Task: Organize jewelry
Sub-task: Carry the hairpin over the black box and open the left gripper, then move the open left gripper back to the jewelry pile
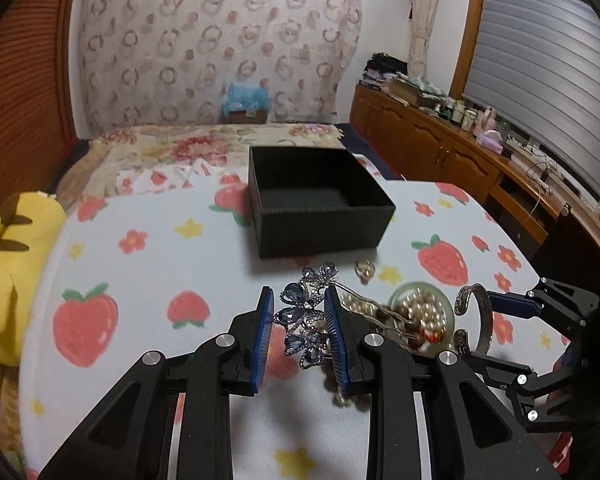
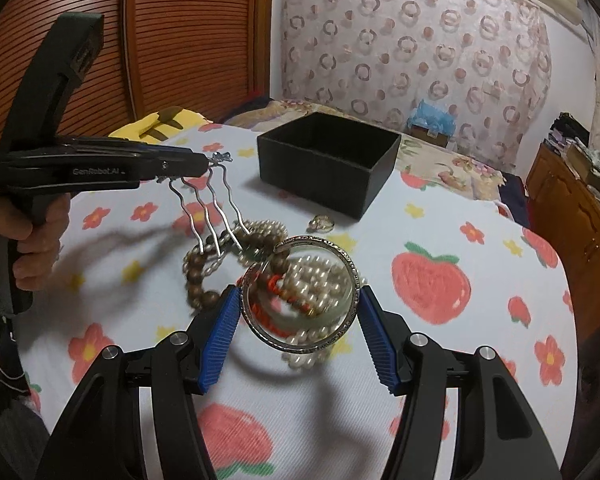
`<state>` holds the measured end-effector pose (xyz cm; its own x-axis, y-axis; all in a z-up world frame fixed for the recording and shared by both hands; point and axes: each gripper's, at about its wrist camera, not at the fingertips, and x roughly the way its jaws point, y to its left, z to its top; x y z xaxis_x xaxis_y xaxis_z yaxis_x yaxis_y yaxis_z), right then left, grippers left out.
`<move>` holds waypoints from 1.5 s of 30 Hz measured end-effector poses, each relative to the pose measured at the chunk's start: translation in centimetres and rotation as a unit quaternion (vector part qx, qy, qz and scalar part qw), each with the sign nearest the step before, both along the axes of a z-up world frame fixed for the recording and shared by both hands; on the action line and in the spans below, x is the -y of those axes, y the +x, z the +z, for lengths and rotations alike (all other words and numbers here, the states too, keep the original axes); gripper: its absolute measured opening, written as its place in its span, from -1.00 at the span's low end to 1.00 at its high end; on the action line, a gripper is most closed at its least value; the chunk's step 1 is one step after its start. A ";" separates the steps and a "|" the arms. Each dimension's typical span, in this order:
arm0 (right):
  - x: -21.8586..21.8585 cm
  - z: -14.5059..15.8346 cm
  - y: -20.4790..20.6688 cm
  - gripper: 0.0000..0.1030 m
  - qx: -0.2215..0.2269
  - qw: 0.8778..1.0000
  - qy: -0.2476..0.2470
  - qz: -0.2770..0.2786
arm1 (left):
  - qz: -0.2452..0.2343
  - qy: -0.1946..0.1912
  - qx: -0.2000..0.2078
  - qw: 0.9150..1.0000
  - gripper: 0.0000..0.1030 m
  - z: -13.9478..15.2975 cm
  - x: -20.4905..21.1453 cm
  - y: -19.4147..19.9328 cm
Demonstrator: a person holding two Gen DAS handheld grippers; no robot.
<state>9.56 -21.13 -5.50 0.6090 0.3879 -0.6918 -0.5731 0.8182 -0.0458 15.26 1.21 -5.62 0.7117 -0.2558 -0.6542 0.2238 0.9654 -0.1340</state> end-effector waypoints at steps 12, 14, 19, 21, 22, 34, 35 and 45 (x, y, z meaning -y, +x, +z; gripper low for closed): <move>0.4 2.2 4.9 0.21 0.012 1.000 0.005 0.003 | 0.003 0.022 0.029 0.999 -0.53 2.9 1.4 6.0; 0.3 2.5 6.0 0.21 0.013 1.000 0.005 0.003 | 0.004 0.025 0.028 0.999 -0.53 2.9 1.7 7.6; 0.1 2.9 8.2 0.21 0.013 1.000 0.004 0.006 | 0.005 0.025 0.021 0.999 -0.53 2.6 2.1 10.7; -0.1 2.9 9.0 0.21 0.012 1.000 0.001 0.008 | 0.008 0.027 0.021 0.999 -0.53 2.4 2.1 11.7; -0.2 2.8 9.3 0.21 0.011 1.000 0.000 0.009 | 0.009 0.028 0.020 0.999 -0.53 2.3 2.1 12.2; -2.3 2.7 13.4 0.21 0.003 1.000 -0.008 0.026 | 0.007 0.023 0.001 1.000 -0.37 0.9 1.6 15.0; -2.5 2.7 13.6 0.21 0.003 1.000 -0.009 0.028 | 0.007 0.024 0.004 1.000 -0.31 1.0 1.6 14.9; -4.2 2.9 15.4 0.21 0.009 0.999 -0.021 0.037 | 0.019 0.037 0.029 0.999 0.06 2.5 -0.9 11.6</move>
